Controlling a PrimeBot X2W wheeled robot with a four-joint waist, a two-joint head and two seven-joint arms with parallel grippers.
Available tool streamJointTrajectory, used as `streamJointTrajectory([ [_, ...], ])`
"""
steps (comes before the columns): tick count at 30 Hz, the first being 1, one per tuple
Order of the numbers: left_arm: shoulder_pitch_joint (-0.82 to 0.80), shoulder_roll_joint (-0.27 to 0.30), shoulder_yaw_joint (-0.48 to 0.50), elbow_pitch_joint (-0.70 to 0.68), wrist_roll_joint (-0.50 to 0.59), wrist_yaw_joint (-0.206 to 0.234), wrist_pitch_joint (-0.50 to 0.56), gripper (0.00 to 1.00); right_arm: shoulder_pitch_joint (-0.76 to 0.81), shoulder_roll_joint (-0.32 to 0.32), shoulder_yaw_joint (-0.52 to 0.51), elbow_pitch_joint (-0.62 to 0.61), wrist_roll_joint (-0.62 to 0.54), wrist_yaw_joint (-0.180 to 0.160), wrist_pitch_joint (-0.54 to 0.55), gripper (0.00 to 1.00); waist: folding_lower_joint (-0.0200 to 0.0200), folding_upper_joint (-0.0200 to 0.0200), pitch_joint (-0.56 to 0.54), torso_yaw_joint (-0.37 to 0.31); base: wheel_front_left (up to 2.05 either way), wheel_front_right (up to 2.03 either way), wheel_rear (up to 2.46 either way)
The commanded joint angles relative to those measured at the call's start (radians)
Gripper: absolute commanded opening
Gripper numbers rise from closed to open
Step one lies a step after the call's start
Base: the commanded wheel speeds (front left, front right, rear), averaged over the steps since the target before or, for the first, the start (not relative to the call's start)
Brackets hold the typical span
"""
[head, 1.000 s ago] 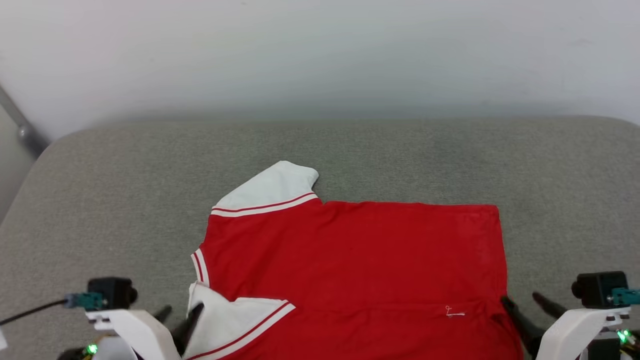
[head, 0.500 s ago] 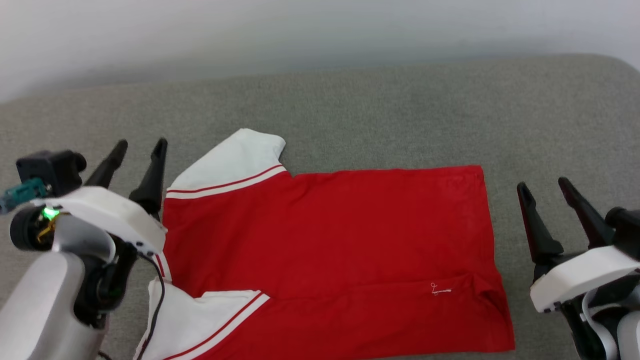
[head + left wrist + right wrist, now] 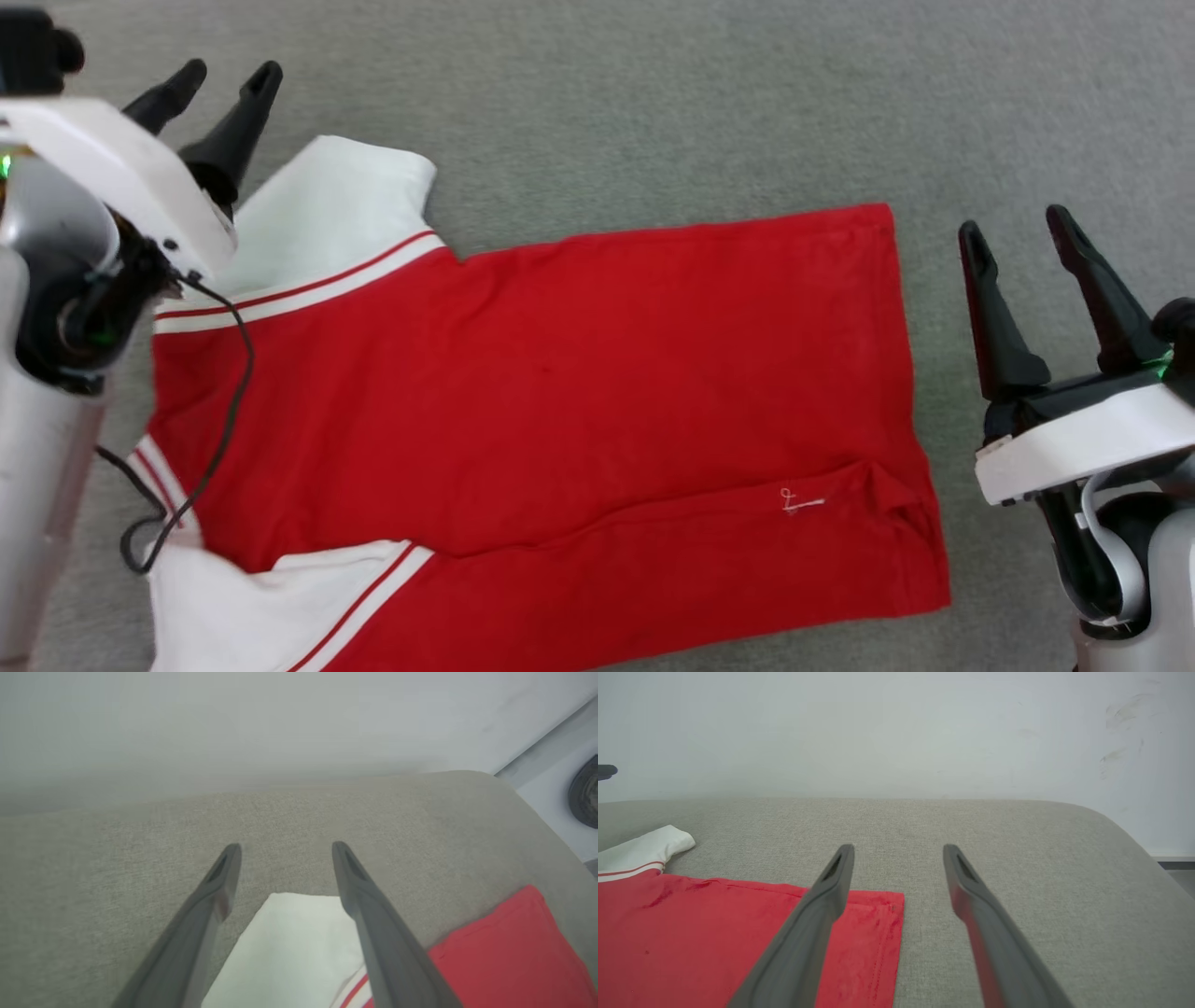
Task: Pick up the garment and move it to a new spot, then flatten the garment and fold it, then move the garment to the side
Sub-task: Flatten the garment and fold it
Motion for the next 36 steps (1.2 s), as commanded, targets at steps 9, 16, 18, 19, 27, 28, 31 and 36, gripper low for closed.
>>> streamJointTrajectory([
  [9,-0.102,0.102,-0.102,0.102,-0.073,-0.046,0.359,1.0,-0.007,0.028,0.025,0.023,0.008,0.0,-0.008,1.0,-0.0003,0.0,0.073,-0.088,0.0,0.0,0.0],
  [16,-0.054,0.113,-0.152,0.185,-0.097,-0.004,0.507,0.93,-0.018,0.037,0.038,0.041,0.03,0.0,-0.016,1.0,-0.0003,0.0,0.108,-0.119,0.0,0.0,0.0],
  [18,-0.04,0.091,-0.166,0.212,-0.113,-0.001,0.531,0.0,-0.037,0.031,0.042,0.046,0.046,0.0,-0.012,1.0,-0.0003,0.0,0.116,-0.126,0.0,0.0,0.0],
  [19,-0.04,0.082,-0.168,0.217,-0.119,-0.002,0.537,0.0,-0.043,0.024,0.046,0.048,0.053,0.0,-0.006,1.0,-0.0003,0.0,0.118,-0.125,0.0,0.0,0.0],
  [27,-0.109,0.053,-0.171,0.191,-0.093,-0.031,0.461,0.0,-0.147,-0.057,0.065,0.094,0.15,0.0,0.13,1.0,-0.0003,0.0,0.112,-0.069,0.0,0.0,0.0],
  [28,-0.121,0.048,-0.169,0.181,-0.093,-0.037,0.446,0.0,-0.164,-0.069,0.066,0.105,0.165,0.0,0.162,1.0,-0.0003,0.0,0.112,-0.056,0.0,0.0,0.0],
  [31,-0.161,0.04,-0.168,0.145,-0.085,-0.049,0.409,0.0,-0.214,-0.115,0.062,0.151,0.202,0.0,0.293,1.0,-0.0003,0.0,0.112,-0.016,0.0,0.0,0.0],
  [36,-0.198,0.028,-0.179,0.071,-0.084,-0.058,0.36,0.0,-0.283,-0.166,0.039,0.232,0.256,0.0,0.54,1.0,-0.0003,0.0,0.123,0.049,0.0,0.0,0.0],
])
